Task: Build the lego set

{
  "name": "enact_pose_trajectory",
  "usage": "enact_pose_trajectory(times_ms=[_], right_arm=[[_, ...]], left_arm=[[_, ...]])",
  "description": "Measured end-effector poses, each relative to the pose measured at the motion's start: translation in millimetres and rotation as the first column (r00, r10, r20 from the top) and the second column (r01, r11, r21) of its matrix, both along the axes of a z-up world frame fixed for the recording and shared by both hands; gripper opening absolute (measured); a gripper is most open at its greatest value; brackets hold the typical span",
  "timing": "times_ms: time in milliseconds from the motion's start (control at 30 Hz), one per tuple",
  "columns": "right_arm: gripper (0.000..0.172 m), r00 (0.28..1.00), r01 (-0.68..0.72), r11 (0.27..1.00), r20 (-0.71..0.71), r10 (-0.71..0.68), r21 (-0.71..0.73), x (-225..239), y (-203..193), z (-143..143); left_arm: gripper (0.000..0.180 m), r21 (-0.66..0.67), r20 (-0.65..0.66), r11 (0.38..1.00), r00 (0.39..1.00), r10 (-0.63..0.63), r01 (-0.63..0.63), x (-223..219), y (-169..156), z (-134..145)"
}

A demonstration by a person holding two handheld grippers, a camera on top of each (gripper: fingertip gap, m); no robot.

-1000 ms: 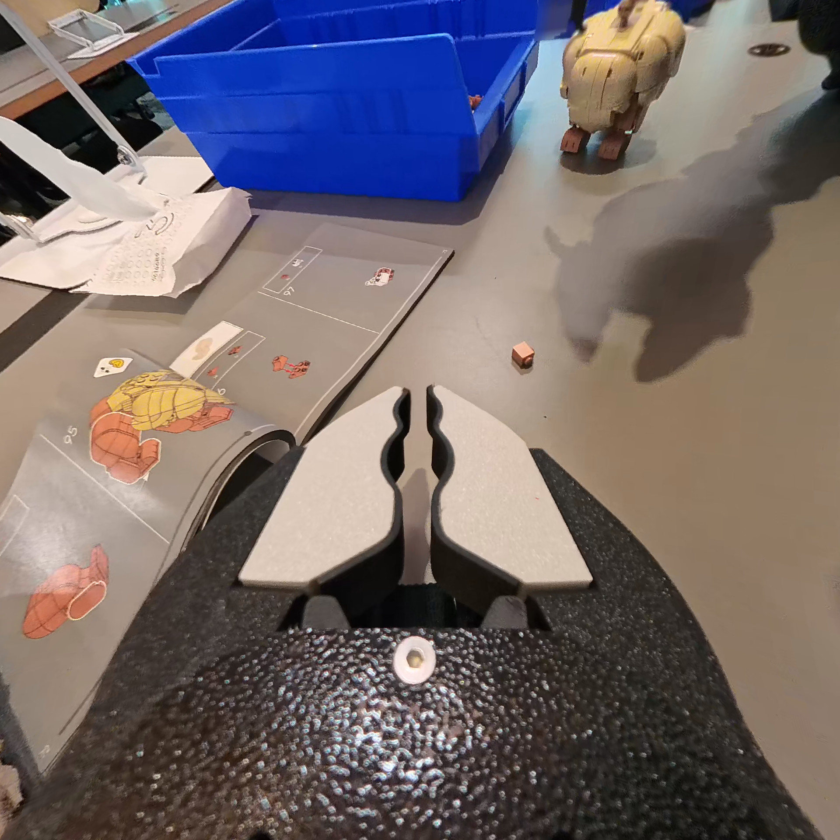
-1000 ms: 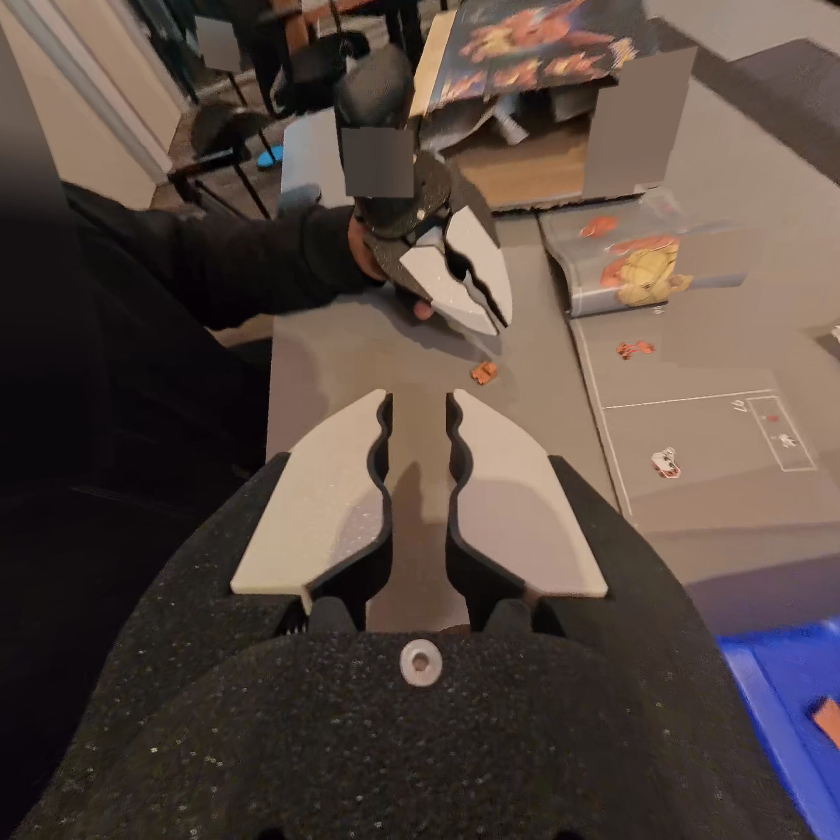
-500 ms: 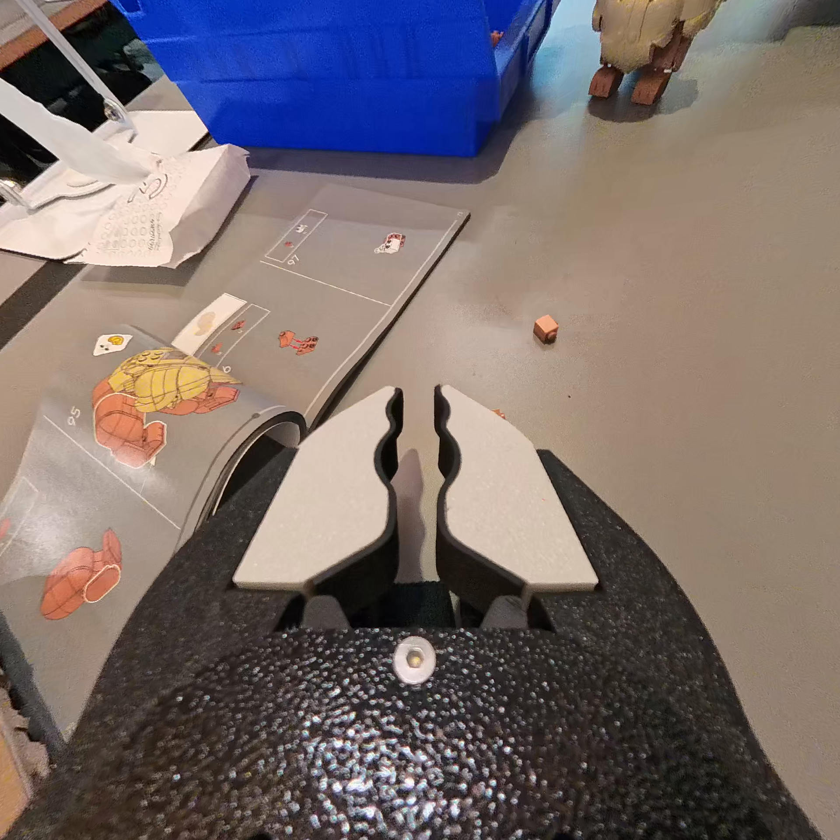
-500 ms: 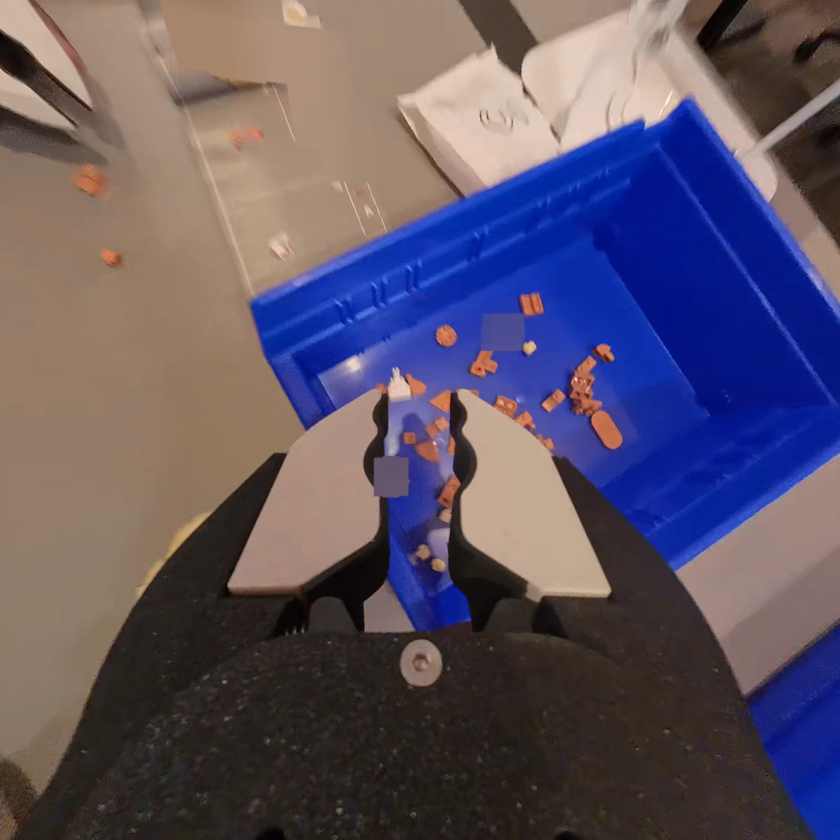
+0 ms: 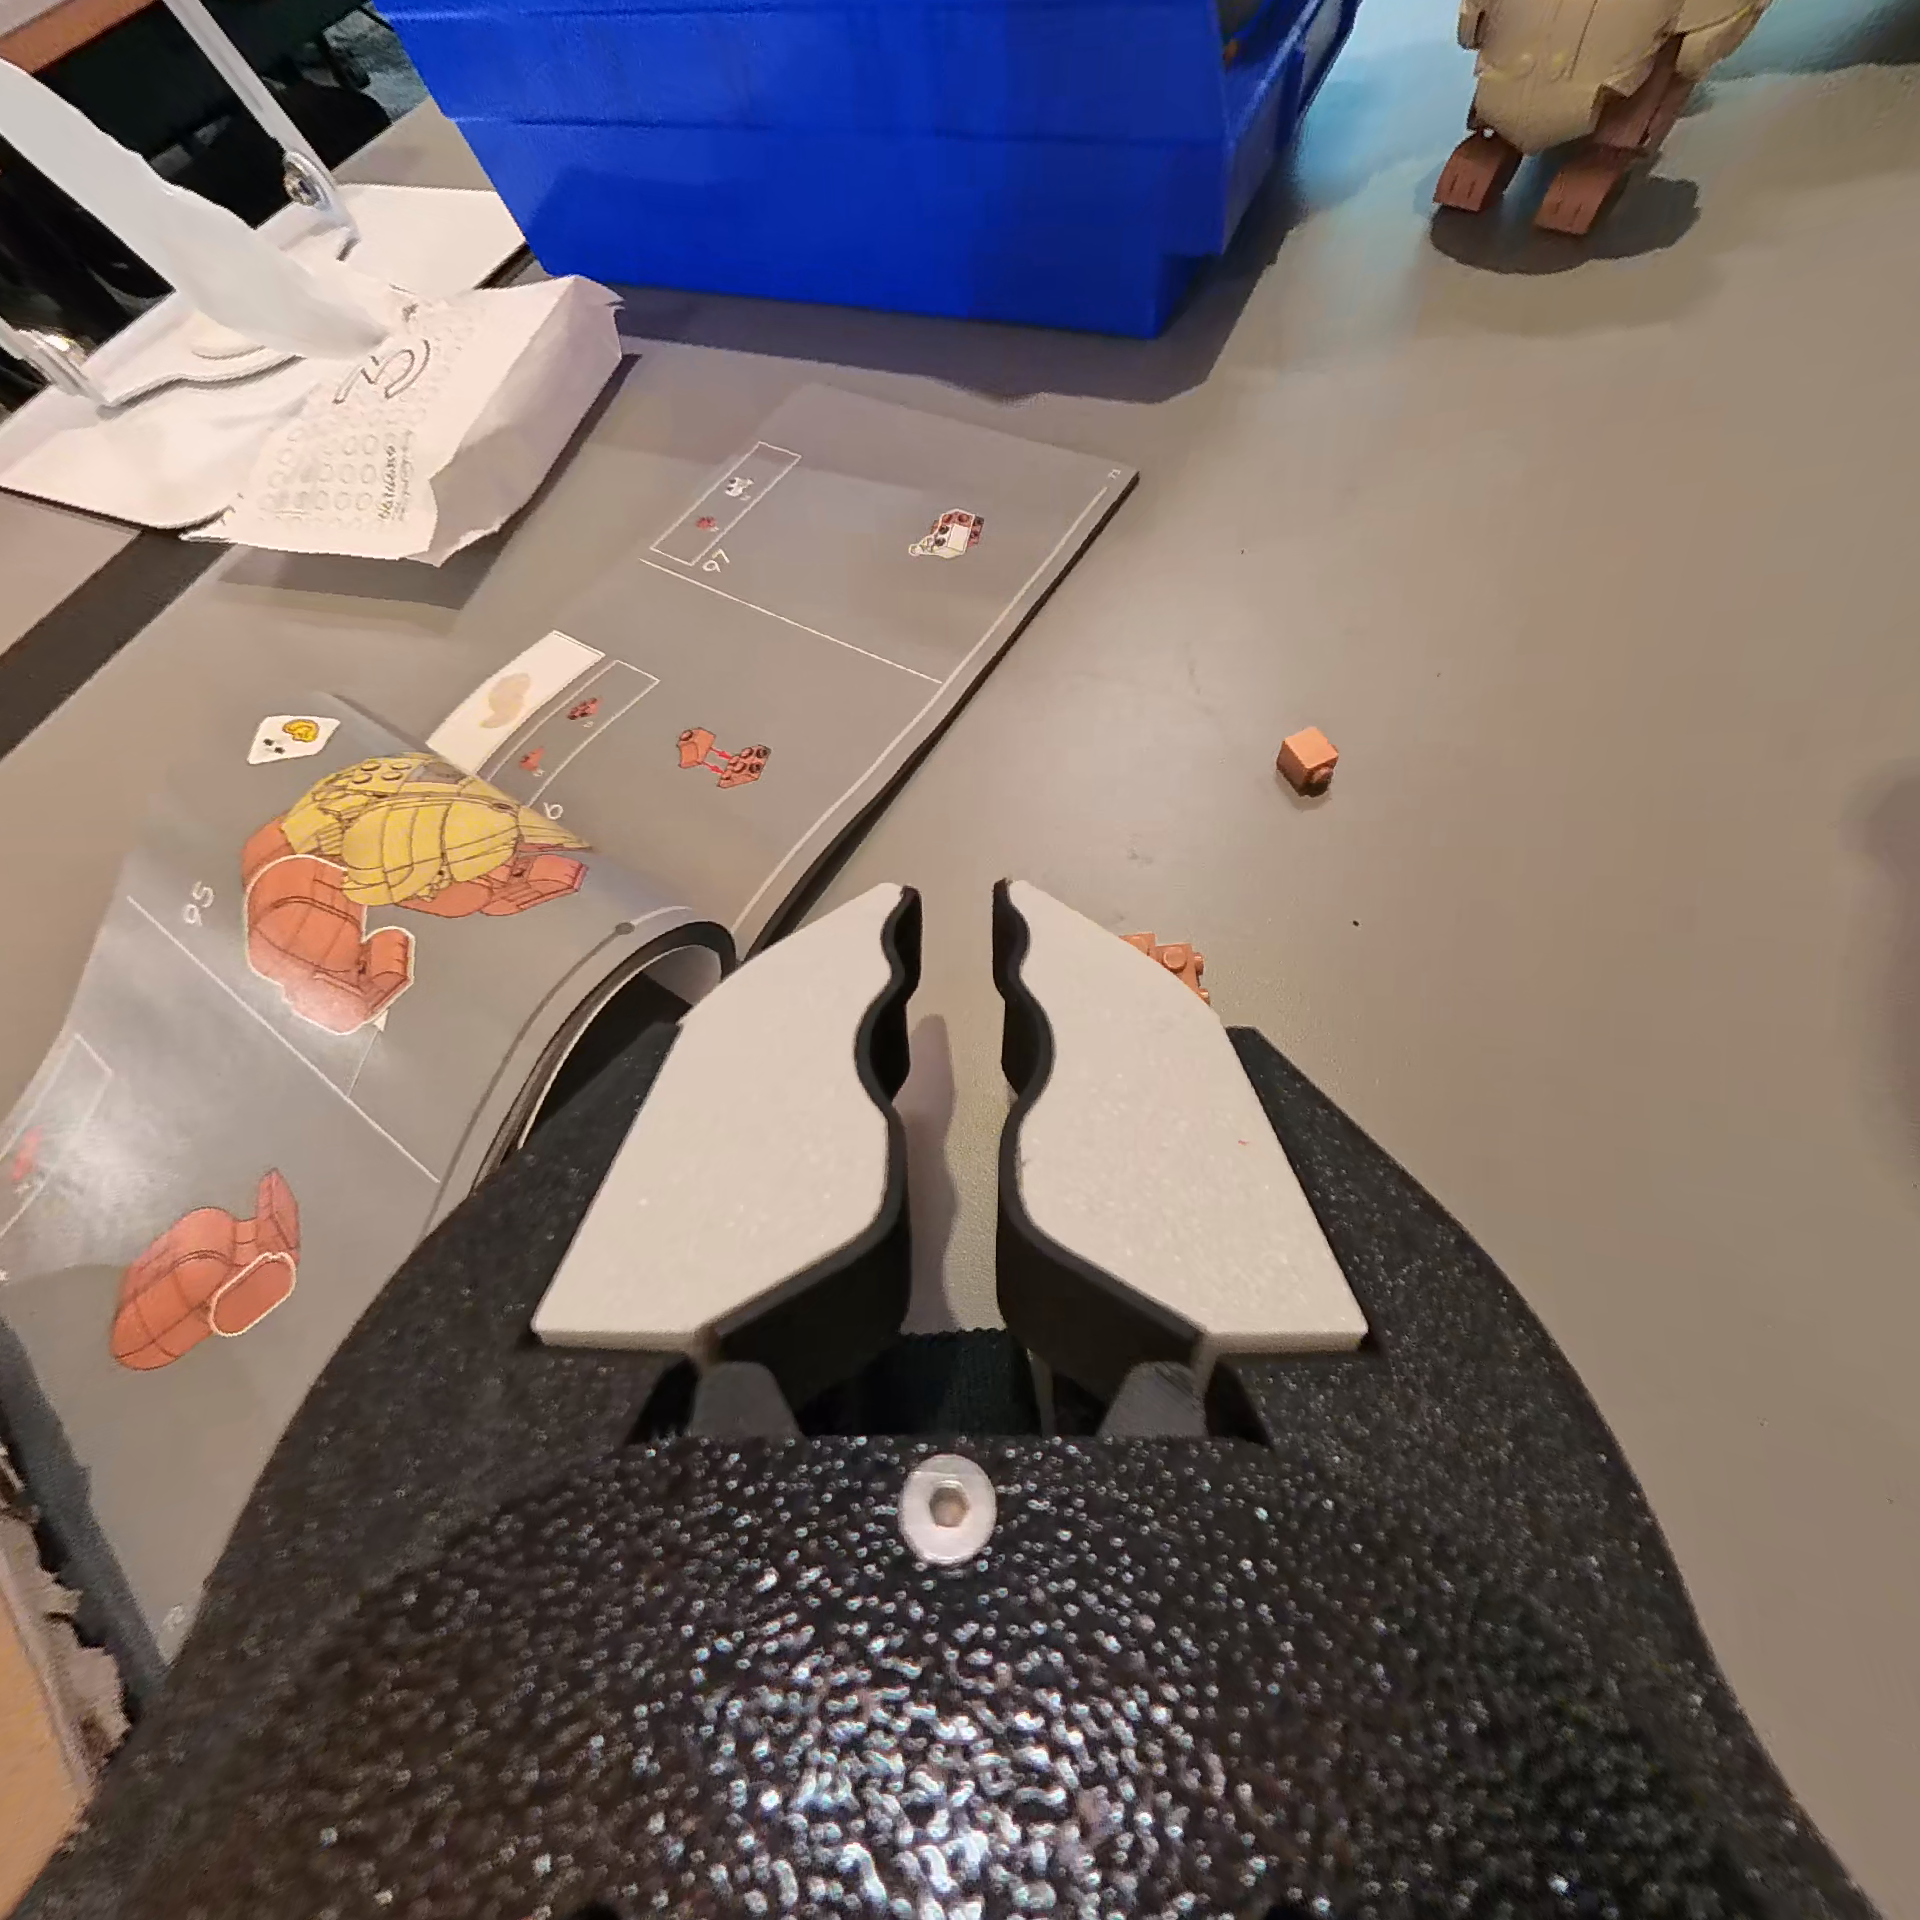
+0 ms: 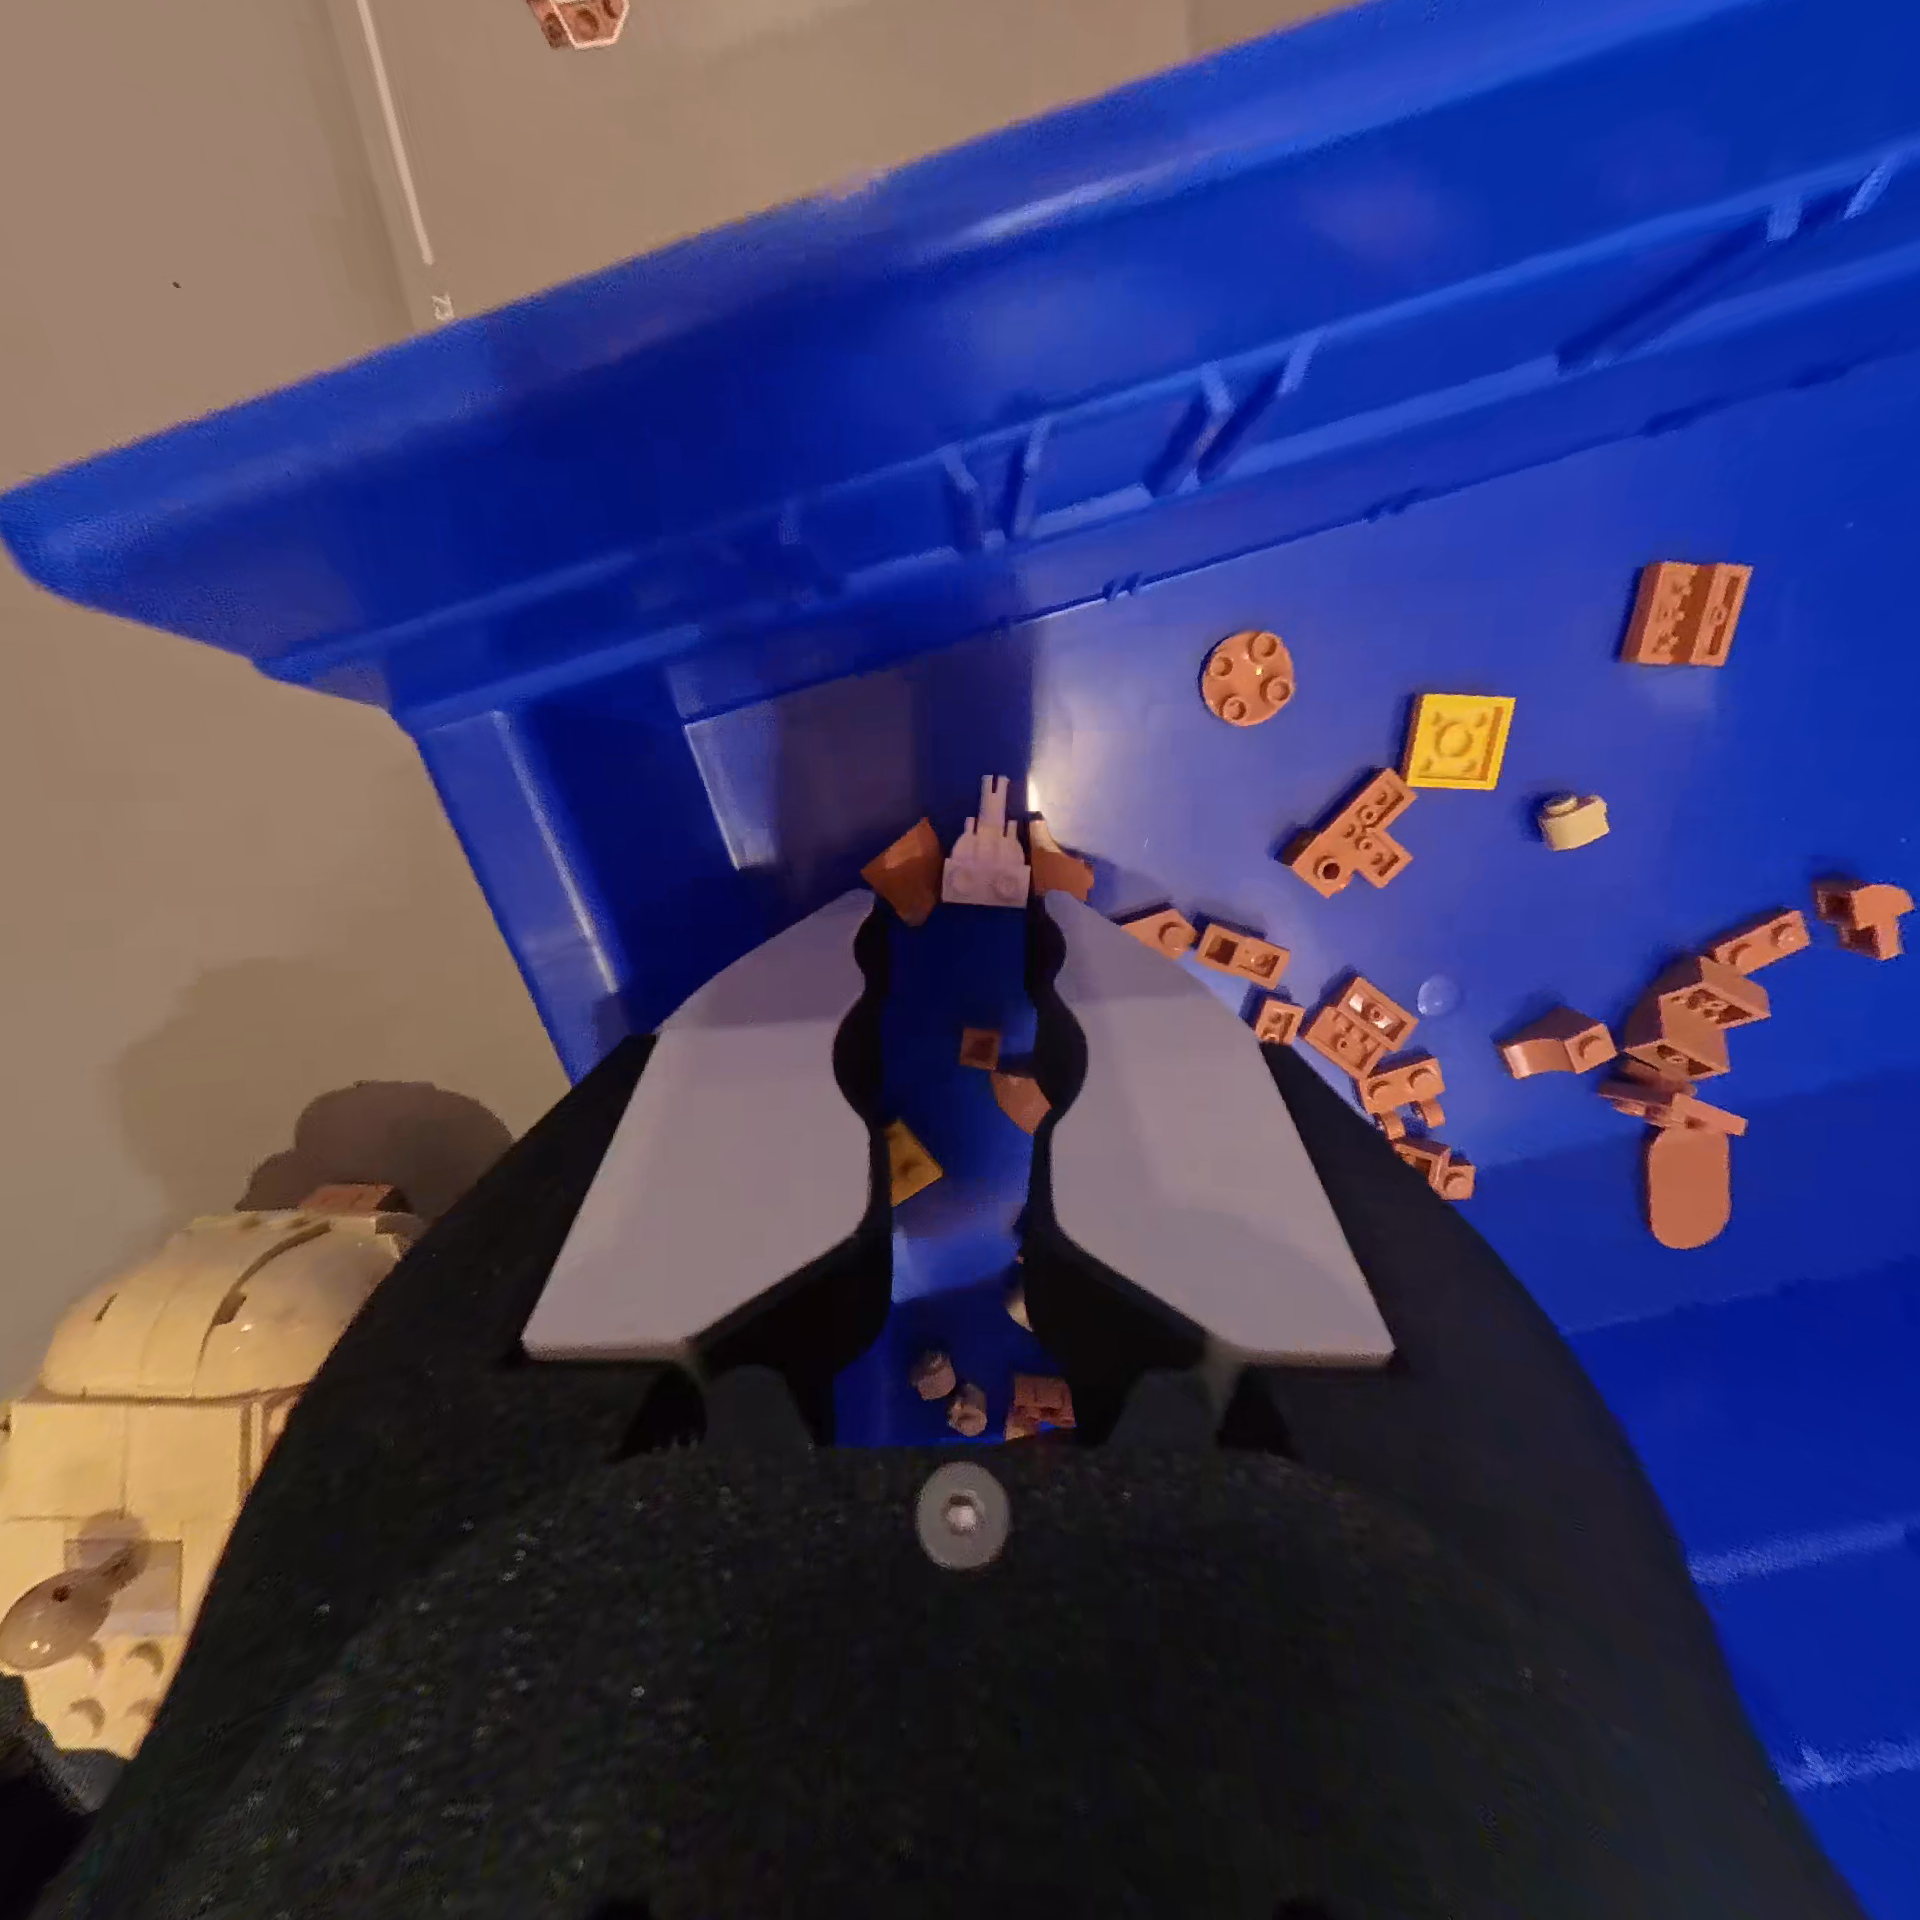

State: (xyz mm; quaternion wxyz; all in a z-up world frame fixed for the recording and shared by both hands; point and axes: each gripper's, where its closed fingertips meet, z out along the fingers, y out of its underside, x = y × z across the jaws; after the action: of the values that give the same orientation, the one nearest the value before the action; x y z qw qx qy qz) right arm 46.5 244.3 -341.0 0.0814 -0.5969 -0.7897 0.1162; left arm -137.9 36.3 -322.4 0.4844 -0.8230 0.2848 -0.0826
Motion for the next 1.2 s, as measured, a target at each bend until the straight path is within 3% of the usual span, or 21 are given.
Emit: enact_pose_trajectory(times_ms=[300, 433, 667, 1200], right_arm=[[0.021, 0.999, 0.044, 0.999, 0.026, -0.044, 0.029, -4, 5, -6], [0.010, 0.998, 0.047, 0.998, 0.037, -0.049, 0.048, -5, 3, -7], [0.028, 0.995, 0.051, 0.997, 0.078, -0.056, 0.059, -2, 1, -12], [0.023, 0.994, 0.105, 0.993, -0.004, -0.105, -0.049, -9, -3, -11]], left_arm=[[0.012, 0.016, -0.033, 0.999, 0.999, -0.030, 0.031, 5, -3, -1], [0.012, 0.034, -0.045, 0.999, 0.999, -0.027, 0.029, 5, -4, 0], [0.012, 0.037, -0.029, 0.999, 0.999, -0.018, 0.019, 3, -8, 2], [0.012, 0.023, -0.011, 1.000, 1.000, 0.015, -0.014, -4, -10, 2]])
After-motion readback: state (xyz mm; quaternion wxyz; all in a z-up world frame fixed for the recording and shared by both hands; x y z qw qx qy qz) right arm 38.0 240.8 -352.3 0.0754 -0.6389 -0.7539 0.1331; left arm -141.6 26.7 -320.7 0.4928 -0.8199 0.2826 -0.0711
